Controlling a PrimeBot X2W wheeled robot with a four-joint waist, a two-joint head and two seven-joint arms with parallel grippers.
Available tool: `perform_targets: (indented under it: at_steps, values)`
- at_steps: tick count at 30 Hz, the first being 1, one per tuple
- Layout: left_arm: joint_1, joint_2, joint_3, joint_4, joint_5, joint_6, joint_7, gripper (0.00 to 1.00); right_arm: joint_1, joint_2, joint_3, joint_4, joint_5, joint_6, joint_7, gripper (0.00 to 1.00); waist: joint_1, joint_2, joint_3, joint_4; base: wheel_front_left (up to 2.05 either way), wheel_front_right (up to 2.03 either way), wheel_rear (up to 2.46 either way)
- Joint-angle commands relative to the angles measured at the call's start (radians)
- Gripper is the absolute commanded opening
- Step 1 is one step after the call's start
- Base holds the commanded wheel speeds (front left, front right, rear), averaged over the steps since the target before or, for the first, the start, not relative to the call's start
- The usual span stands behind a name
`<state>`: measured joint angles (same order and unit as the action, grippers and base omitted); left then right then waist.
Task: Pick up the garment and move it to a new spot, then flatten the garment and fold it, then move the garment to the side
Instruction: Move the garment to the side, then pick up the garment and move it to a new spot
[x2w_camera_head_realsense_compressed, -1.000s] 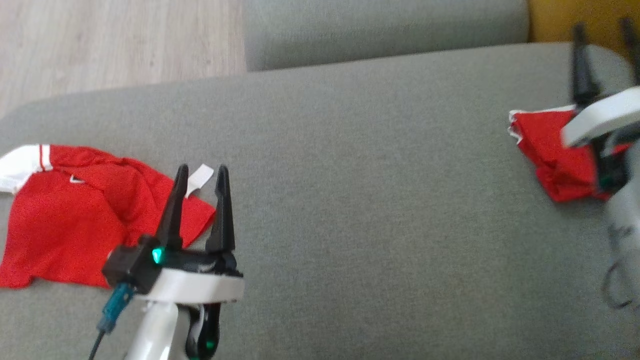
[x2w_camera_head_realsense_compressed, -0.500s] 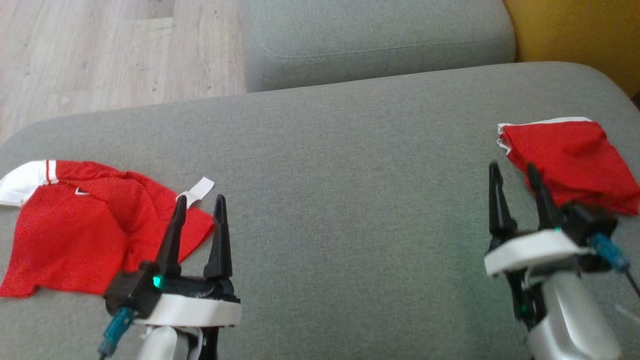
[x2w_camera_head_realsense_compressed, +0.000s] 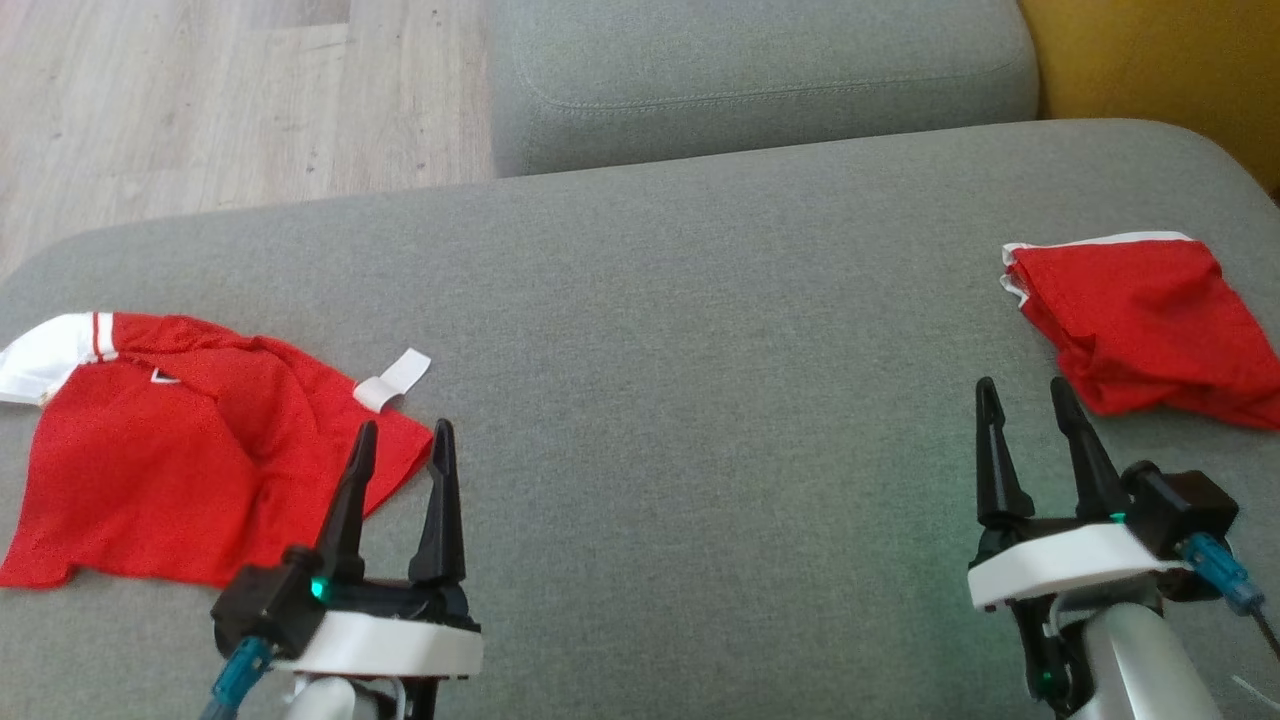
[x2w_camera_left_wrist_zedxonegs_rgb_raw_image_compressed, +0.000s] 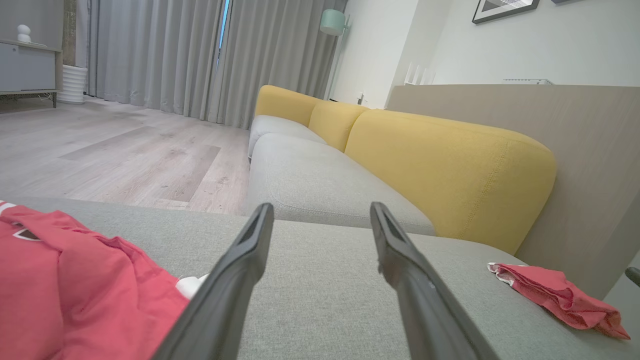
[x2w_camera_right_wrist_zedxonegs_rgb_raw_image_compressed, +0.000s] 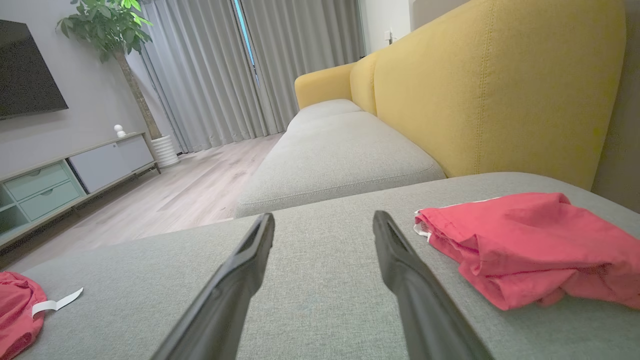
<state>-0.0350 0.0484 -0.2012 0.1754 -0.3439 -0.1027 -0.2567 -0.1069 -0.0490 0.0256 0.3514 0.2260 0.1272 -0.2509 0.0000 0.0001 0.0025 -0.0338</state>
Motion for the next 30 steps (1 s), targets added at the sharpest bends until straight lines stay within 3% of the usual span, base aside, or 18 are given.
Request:
perform_targets:
  at_steps: [1, 19, 30]
  values:
    - [-0.041, 0.002, 0.031, -0.029, -0.007, -0.003, -0.005, 1.0, -0.027, -0.001, 0.026, -0.04, -0.012, 0.003, -0.011, 1.0, 0.0, -0.0001, 0.001, 0.001, 0.0, 0.0, 0.0]
    - [-0.046, 0.002, 0.039, -0.02, 0.0, 0.002, -0.005, 1.0, -0.02, -0.001, 0.04, -0.034, -0.025, 0.003, -0.011, 1.0, 0.0, -0.0001, -0.006, 0.03, 0.0, 0.0, 0.0]
    - [-0.022, 0.002, 0.087, -0.02, 0.018, 0.028, -0.005, 1.0, 0.002, -0.001, 0.148, -0.033, -0.024, 0.003, -0.011, 1.0, 0.0, -0.0001, -0.029, 0.159, 0.0, 0.0, 0.0]
